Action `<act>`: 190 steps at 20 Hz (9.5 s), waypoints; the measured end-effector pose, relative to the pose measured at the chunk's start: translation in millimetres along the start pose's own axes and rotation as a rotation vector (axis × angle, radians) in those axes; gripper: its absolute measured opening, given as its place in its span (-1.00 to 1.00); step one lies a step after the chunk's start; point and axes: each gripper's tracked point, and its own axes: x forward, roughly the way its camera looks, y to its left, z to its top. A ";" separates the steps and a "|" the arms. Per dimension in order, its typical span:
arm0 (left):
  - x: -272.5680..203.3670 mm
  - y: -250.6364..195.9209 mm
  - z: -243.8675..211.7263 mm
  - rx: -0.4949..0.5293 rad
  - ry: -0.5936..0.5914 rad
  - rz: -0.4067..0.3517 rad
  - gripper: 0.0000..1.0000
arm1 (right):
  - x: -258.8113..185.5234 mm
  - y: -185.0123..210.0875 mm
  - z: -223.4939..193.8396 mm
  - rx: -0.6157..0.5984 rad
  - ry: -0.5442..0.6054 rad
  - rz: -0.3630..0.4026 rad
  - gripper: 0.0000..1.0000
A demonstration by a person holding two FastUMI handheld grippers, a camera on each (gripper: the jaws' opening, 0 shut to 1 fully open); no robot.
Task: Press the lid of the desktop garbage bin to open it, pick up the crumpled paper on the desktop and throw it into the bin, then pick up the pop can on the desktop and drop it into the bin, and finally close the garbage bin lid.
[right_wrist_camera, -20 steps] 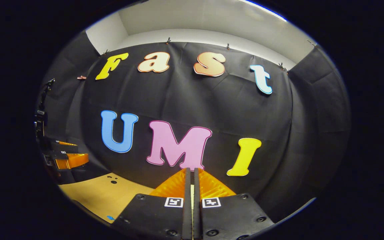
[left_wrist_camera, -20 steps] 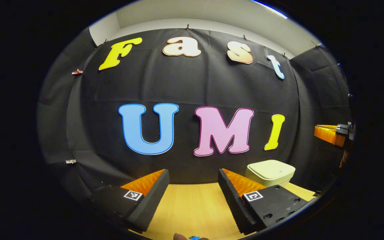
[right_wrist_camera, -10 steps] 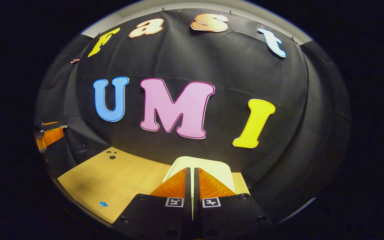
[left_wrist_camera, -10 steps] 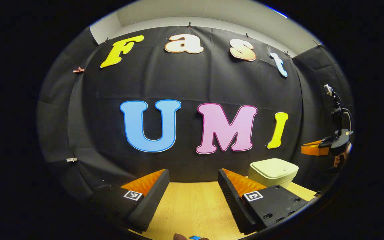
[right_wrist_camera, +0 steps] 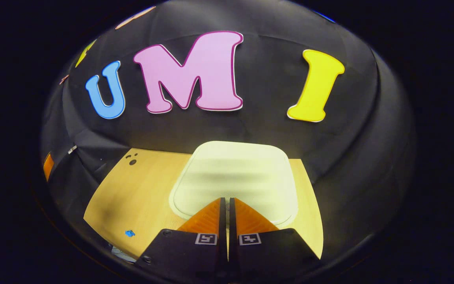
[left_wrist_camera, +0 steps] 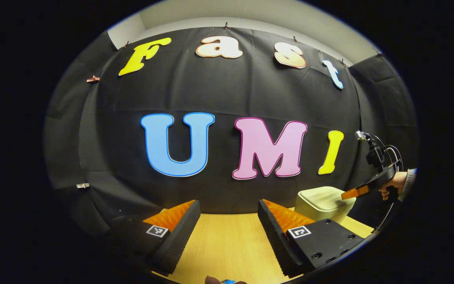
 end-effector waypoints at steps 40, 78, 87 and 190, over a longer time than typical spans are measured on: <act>-45.3 -8.0 -205.3 0.093 0.341 -0.113 0.89 | -162.7 49.7 43.6 -0.114 -0.653 -0.107 0.73; 8.4 -40.4 -200.9 0.014 0.366 -0.167 -0.23 | -173.5 42.4 -33.5 -0.089 -0.502 -0.070 0.77; 78.7 -156.5 -89.9 0.015 0.136 -0.425 -0.24 | -170.3 38.9 -68.9 -0.079 -0.447 -0.090 0.77; -23.0 10.4 -115.7 -0.047 0.219 -0.016 0.96 | -48.7 48.2 41.1 -0.154 -0.402 0.008 0.61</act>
